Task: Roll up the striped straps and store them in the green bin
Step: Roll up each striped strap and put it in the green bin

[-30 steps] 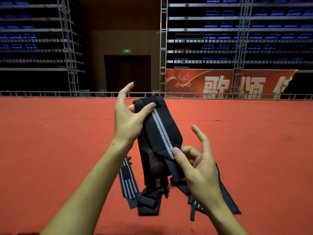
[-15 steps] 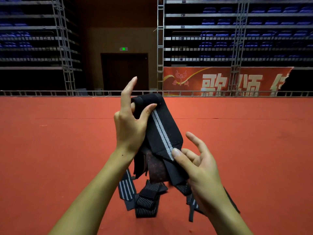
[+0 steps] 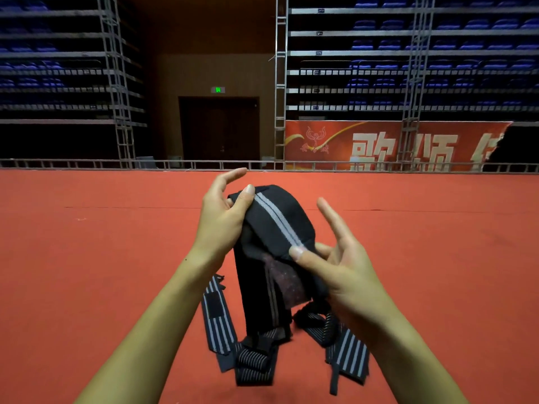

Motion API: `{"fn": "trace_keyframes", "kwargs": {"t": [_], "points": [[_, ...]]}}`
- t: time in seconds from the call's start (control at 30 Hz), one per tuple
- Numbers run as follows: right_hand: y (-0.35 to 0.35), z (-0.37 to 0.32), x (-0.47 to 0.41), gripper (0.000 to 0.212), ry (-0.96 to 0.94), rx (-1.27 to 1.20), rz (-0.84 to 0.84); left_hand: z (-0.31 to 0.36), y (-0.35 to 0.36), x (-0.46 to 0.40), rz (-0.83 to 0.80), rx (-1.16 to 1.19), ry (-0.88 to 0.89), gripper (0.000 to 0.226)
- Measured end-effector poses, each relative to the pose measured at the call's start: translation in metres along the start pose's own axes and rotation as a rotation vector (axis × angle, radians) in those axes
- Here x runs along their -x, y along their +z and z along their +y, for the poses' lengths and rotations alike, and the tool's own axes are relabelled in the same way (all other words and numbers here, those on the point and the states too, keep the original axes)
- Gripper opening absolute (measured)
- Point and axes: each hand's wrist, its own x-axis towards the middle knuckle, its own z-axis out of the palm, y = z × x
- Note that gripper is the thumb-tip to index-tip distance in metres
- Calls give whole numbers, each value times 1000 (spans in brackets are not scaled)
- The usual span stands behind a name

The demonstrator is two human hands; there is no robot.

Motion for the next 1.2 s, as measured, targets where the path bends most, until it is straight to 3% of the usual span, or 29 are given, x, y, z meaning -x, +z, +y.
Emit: {"fn": "trace_keyframes", "kwargs": {"t": [0.17,0.3,0.37,0.43,0.6,0.73,0.87,1.03,1.13,1.2], "points": [[4,-33,-18,95,-215,49,43,7,-17,5,-62,-212,-27,54],[9,-42,-34,97,-270,112,55,8,-35,18,121,-637,257,59],[10,-42,-40,98,-278,114,67,15,-38,28,157,-522,390,58],[12,-41,-45,98,-275,108,74,24,-38,38,90,-390,493,65],[22,-30,-44,97,-229,107,36,30,-35,40,-33,-478,658,99],[24,-20,-40,90,-202,98,41,28,-29,38,-113,-553,705,102],[17,-14,-32,72,-165,177,12,22,-22,45,-95,-528,635,97],[-20,-2,-17,42,-249,259,99,13,-18,54,-74,-249,365,98],[-28,5,-13,54,-401,473,92,10,-16,55,-87,-191,252,94],[-23,6,-15,63,-420,477,27,12,-11,57,-105,-144,179,87]]}}
